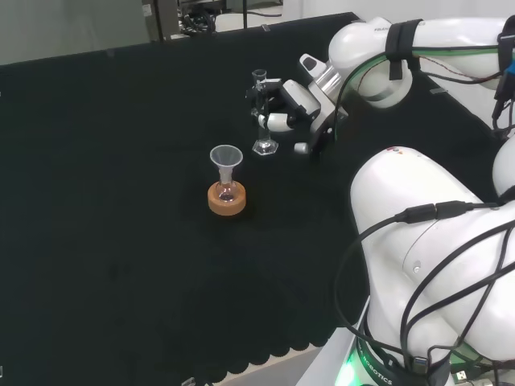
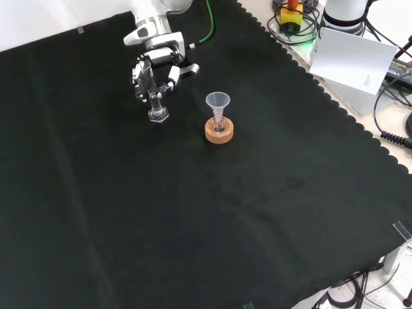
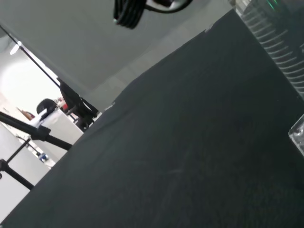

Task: Pick up the graduated cylinder.

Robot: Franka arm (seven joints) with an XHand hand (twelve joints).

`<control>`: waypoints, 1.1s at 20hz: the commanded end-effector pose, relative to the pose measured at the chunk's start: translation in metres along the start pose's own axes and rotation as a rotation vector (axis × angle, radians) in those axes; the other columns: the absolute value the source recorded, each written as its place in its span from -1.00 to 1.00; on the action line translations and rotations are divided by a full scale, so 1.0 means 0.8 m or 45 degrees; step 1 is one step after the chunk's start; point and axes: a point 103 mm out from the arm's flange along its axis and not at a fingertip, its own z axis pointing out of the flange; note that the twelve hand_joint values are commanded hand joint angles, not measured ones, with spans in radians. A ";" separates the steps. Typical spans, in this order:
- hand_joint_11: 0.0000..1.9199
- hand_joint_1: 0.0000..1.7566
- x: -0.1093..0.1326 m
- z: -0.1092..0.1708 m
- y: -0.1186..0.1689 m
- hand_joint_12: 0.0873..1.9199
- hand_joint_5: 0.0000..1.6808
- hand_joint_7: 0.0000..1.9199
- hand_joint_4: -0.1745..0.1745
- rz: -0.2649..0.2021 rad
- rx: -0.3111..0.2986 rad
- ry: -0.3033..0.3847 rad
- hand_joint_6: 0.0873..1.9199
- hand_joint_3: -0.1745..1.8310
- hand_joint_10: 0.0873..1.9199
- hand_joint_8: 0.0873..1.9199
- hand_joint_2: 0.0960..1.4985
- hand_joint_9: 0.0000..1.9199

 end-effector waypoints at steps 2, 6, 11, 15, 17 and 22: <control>0.26 0.30 0.012 -0.027 -0.008 -0.21 0.00 -0.03 -0.62 -0.013 0.079 -0.100 -0.20 -0.41 -1.00 -0.40 0.32 0.40; 0.31 0.29 0.018 -0.047 -0.016 -0.24 0.04 0.04 -0.98 -0.002 0.131 -0.169 0.14 -0.77 -1.00 -0.43 0.50 0.45; 0.36 0.31 0.030 -0.068 -0.026 -0.27 0.14 0.11 -1.00 0.000 0.185 -0.235 0.04 -0.83 -1.00 -0.51 0.48 0.50; 0.37 0.31 0.045 -0.088 -0.036 -0.28 0.16 0.12 -1.00 -0.005 0.255 -0.293 0.02 -0.83 -1.00 -0.53 0.47 0.50; 0.37 0.31 0.054 -0.098 -0.041 -0.28 0.16 0.13 -1.00 -0.006 0.311 -0.325 0.02 -0.83 -1.00 -0.53 0.47 0.50; 0.38 0.31 0.076 -0.116 -0.060 -0.28 0.16 0.13 -1.00 0.016 0.430 -0.401 0.02 -0.83 -1.00 -0.54 0.47 0.51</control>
